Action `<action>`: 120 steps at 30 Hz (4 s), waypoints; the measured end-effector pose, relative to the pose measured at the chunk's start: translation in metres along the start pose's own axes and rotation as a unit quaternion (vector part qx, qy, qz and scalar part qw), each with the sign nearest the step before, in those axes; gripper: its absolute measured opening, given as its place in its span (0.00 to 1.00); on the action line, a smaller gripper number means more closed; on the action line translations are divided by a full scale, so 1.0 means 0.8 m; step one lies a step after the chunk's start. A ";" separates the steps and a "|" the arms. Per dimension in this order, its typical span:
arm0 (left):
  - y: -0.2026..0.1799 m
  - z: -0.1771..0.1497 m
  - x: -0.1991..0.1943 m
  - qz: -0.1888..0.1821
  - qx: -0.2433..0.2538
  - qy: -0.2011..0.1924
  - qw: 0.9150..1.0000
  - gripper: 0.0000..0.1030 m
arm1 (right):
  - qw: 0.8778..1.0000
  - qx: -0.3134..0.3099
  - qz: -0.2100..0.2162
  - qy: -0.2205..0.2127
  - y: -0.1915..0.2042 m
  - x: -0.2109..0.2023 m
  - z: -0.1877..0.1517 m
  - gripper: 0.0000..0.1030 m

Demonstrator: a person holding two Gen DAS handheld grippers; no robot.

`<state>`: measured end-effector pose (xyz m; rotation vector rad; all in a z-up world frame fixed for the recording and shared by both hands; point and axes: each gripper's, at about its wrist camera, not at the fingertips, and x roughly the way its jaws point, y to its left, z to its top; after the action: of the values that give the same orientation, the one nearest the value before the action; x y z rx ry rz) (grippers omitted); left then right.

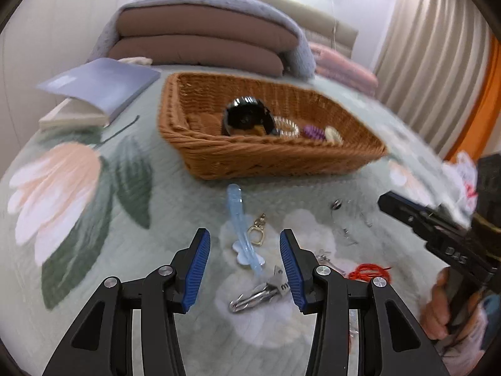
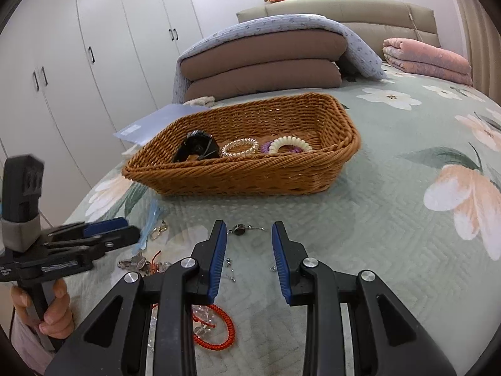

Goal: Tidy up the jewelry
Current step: 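Move both open tools back to the remaining jewelry, then grasp the light blue hair clip with the left tool while the right tool grasps the silver bangle, then carry both items into the wicker basket and open both tools, then move both open tools back to the remaining jewelry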

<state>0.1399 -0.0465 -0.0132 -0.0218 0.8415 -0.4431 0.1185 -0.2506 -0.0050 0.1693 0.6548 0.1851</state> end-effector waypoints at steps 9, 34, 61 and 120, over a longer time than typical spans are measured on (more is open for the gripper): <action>0.004 -0.001 0.016 0.017 0.010 0.019 1.000 0.34 | 0.997 0.015 0.000 0.077 0.019 0.043 0.012 0.32; -0.004 -0.009 0.013 0.033 0.037 0.006 0.999 0.15 | 0.989 0.029 -0.111 0.093 0.061 0.090 0.017 0.13; -0.011 0.073 -0.087 -0.010 0.023 -0.115 0.993 0.15 | 0.997 -0.032 -0.005 -0.076 0.041 -0.044 0.121 0.13; 0.031 0.118 -0.002 -0.033 -0.015 -0.153 0.988 0.54 | 0.995 0.049 0.032 -0.082 -0.032 0.037 0.136 0.35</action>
<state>0.2165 -0.0382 0.0465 -0.1429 0.5455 -0.4744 0.2115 -0.2791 0.0568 0.2964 0.4961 0.1985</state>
